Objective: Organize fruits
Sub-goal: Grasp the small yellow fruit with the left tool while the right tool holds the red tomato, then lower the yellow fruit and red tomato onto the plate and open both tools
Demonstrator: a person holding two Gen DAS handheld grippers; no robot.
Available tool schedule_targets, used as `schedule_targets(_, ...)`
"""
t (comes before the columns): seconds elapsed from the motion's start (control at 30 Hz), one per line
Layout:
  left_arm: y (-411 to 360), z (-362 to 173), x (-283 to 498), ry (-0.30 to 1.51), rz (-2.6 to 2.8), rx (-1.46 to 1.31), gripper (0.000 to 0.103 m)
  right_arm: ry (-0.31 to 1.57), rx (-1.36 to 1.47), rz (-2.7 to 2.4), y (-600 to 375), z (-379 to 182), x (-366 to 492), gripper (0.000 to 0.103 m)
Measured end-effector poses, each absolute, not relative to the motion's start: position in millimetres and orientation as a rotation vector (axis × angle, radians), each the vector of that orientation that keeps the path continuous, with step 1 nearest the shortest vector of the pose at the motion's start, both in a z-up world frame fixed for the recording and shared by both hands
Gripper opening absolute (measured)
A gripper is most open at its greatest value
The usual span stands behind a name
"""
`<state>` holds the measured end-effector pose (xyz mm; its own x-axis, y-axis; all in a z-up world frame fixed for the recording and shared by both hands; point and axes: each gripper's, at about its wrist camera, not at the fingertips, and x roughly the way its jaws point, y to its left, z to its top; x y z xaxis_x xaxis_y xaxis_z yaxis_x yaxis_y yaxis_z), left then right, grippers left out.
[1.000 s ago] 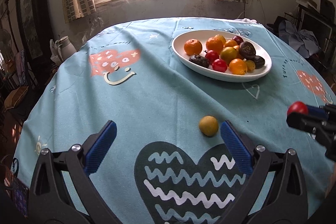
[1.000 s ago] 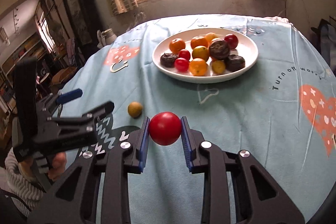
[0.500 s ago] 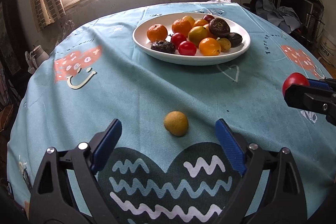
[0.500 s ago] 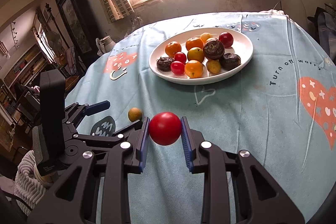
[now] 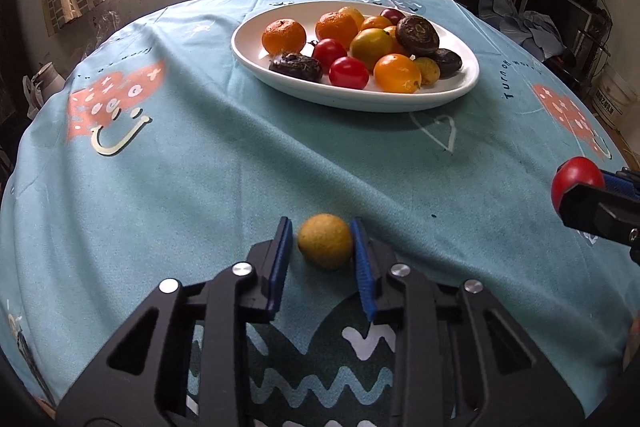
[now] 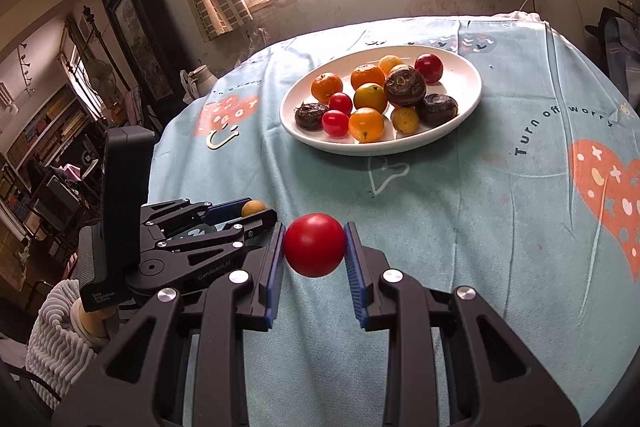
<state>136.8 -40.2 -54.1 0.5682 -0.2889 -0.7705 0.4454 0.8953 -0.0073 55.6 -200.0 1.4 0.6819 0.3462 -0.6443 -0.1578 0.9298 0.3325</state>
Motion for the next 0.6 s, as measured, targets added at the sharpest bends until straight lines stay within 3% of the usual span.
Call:
schedule_targets(0.33,-26,-15,105,0.719,-0.395,0.145,0.026,0.773,0.279,0.231,-213,-1,62,0.029)
schedule_targets(0.6,-36,62,158,0.65,-0.339,0.119,0.026,0.598,0.323,0.144,-259,80,90,0.029)
